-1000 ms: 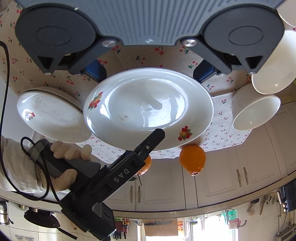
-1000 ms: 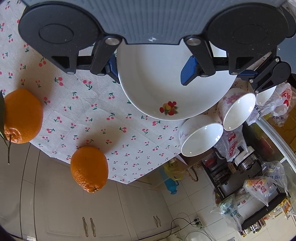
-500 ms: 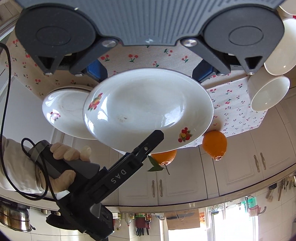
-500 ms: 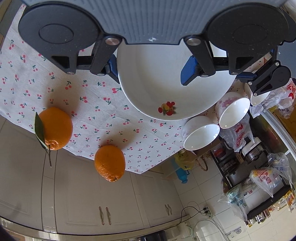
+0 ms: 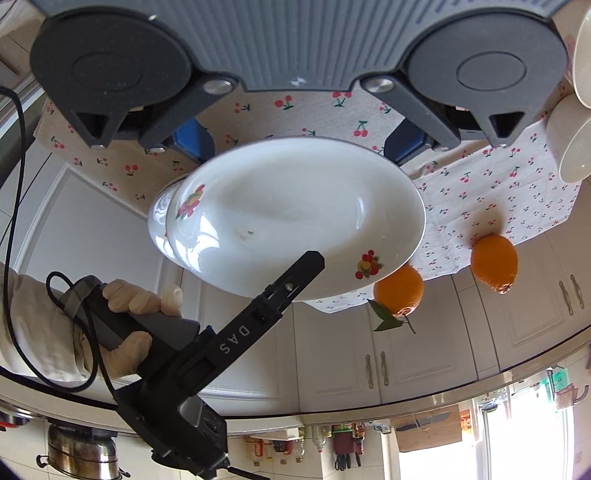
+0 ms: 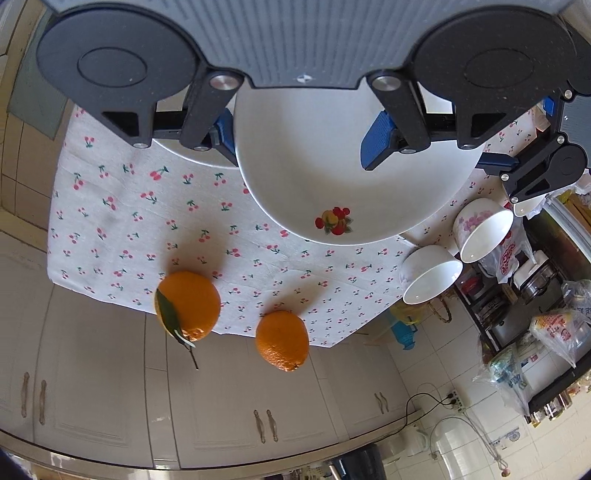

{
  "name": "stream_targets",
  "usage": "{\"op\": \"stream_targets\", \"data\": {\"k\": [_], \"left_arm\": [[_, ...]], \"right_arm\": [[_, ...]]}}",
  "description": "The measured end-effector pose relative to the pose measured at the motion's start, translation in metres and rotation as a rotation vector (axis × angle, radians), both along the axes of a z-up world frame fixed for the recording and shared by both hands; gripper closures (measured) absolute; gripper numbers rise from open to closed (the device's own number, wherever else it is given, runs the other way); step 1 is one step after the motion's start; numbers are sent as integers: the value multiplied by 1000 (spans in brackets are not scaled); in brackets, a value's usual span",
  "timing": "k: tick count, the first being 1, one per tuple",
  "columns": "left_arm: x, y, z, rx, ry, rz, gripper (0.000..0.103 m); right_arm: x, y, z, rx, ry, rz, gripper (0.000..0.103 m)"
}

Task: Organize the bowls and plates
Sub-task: 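Lift the flower-print plate with the right gripper and carry it over the plate stack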

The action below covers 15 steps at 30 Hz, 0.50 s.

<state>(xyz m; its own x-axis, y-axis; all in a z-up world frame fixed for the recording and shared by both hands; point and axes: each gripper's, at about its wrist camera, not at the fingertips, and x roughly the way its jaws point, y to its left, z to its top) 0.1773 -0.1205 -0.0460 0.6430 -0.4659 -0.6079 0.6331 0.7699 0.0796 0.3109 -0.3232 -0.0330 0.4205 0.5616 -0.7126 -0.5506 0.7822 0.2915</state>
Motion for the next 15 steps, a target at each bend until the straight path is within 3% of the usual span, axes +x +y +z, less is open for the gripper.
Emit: {"op": "stream_targets", "data": {"k": [15], "left_arm": [[0,-35,-11,21,34,-95,5]], "right_arm": [[-24,-48,-14,-6,21,-103,30]]}}
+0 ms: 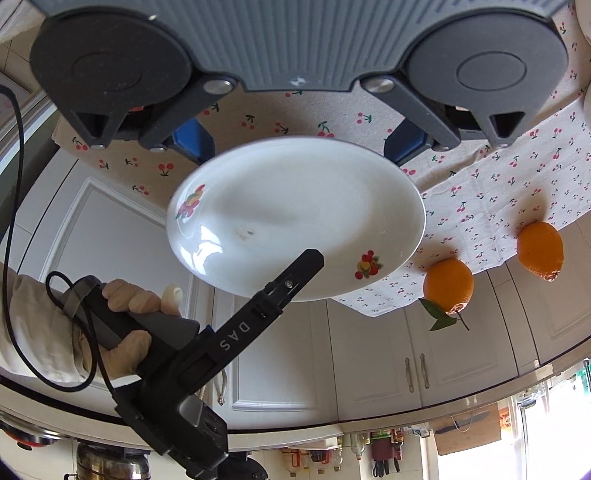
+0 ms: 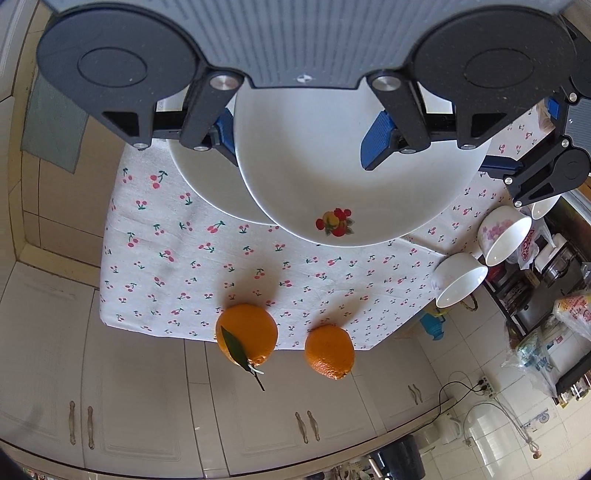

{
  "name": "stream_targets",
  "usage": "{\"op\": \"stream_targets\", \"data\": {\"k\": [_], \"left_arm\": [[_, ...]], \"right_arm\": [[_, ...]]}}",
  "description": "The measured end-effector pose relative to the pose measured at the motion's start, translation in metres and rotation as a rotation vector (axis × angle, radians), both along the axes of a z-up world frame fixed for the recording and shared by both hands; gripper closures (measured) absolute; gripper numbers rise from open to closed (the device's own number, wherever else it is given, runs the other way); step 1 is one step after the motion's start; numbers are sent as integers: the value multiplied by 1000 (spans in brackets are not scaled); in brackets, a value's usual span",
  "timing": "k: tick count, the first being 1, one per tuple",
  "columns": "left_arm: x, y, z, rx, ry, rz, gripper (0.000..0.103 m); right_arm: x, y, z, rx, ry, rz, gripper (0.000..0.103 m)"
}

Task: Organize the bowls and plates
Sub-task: 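Lift the flower-print plate with the right gripper and carry it over the plate stack, then lower the flower-print plate onto the stack and open the right gripper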

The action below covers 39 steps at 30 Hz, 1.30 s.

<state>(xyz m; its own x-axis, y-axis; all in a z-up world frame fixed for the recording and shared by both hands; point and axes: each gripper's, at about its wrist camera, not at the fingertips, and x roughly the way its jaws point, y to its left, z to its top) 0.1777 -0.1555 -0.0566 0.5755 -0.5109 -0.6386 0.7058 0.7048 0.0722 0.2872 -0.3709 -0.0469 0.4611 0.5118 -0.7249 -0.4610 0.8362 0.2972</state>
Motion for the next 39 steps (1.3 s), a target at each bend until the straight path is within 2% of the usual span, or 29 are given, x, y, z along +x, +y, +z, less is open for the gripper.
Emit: {"op": "stream_targets", "data": {"k": [17,39], "left_arm": [[16,-14,-7,10,26,-44,5],[32,-12,-15,-28,65,-58,5]], "right_arm": [[-8,-21,-8,-12,15,-48,30],[-20,-27,-7,-62,34,-93,30]]}}
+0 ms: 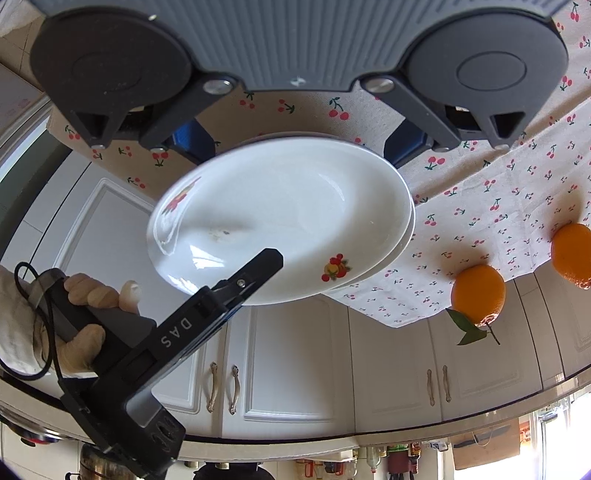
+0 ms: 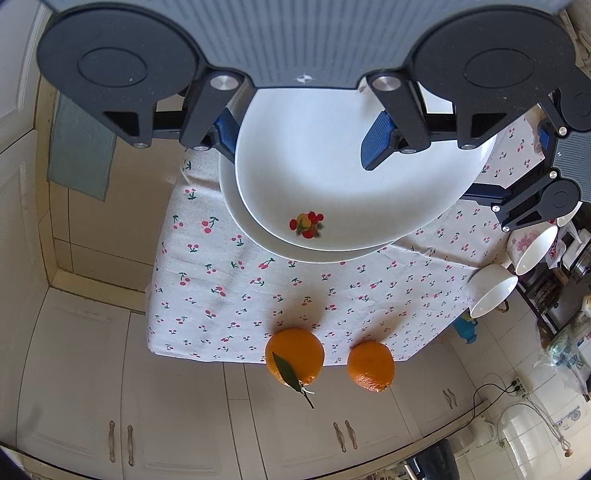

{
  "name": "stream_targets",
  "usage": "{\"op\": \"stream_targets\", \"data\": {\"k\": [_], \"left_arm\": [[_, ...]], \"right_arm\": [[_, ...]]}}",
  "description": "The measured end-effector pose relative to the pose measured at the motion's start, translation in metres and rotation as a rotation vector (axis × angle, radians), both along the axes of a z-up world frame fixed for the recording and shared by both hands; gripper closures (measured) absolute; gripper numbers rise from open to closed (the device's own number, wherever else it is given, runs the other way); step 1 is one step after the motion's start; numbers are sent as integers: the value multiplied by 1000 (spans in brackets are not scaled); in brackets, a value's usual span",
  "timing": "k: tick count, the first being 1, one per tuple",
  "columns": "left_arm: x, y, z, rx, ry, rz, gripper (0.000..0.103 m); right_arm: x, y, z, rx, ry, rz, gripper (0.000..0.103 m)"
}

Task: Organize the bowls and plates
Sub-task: 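Lower the flower-print plate onto the stack and open the right gripper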

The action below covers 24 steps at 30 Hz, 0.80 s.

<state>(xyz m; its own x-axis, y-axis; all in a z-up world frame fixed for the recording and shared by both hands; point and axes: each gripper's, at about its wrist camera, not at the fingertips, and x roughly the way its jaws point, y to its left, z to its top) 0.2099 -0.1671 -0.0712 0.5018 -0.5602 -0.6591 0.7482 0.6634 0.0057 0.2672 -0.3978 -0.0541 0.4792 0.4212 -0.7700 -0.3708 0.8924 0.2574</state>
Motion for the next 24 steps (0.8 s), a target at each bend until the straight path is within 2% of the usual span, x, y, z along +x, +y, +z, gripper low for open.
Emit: {"op": "stream_targets", "data": {"k": [12,17,24], "left_arm": [[-1,2,0,-13,-1,0,5],[-4,3,1,-10,-12,6,5],[-9,6,4,-9,-24,8,5]], "right_arm": [[-8,-1,8,-34,-7,-27,29],[-11,2,8,-49,-6,-33,20],[-11,9,6,-81,-6,-48,13]]}}
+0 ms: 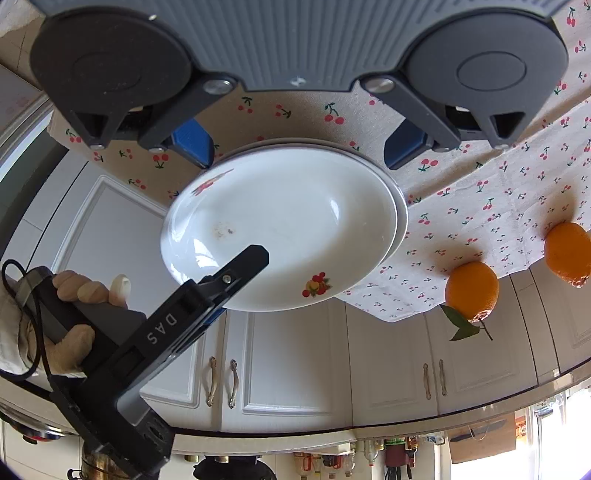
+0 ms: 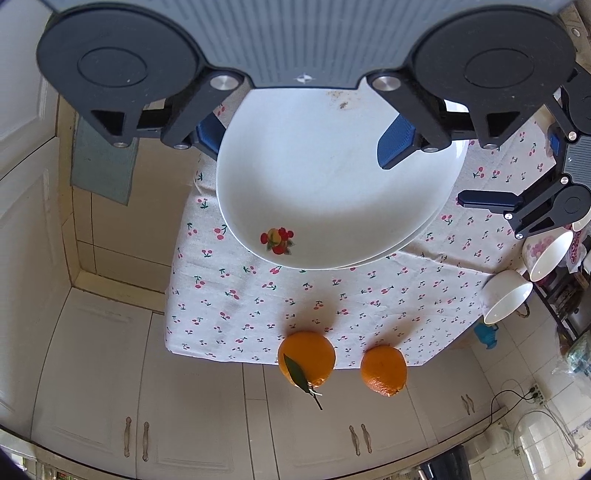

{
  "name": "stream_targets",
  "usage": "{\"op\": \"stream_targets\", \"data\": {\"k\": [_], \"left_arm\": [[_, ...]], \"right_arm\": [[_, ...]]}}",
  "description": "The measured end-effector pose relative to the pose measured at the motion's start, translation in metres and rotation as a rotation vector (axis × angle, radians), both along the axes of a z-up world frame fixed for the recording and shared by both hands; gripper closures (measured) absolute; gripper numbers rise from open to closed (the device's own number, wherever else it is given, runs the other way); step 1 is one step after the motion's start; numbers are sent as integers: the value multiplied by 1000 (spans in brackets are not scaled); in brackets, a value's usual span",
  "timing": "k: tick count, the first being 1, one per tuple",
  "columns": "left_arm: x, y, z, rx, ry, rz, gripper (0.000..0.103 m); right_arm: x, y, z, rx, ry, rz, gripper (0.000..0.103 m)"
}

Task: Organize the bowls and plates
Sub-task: 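Lower the flower-print plate onto the stack and open the right gripper, then move the right gripper to the rim of the pink-flower white bowl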

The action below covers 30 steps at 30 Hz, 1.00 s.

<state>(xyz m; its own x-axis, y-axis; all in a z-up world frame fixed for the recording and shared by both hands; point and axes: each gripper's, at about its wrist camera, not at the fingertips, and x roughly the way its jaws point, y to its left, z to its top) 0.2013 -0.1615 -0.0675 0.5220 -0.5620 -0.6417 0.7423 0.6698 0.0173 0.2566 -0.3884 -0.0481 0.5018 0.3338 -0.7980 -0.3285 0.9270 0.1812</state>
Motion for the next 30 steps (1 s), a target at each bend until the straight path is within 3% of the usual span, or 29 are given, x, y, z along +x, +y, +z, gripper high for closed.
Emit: {"op": "stream_targets", "data": {"k": [10,21,30], "left_arm": [[-7,6,2,-2,-11,1,5],[-23,23,16,-39,-48,21,5],[-56,69,37,-69,-102,96,4]], "right_arm": [[-7,15,-3,-88,-13,4,0],[-38,46,20,-144,-159,-39,0],[-63,106,30,-189,-233,4,0]]}}
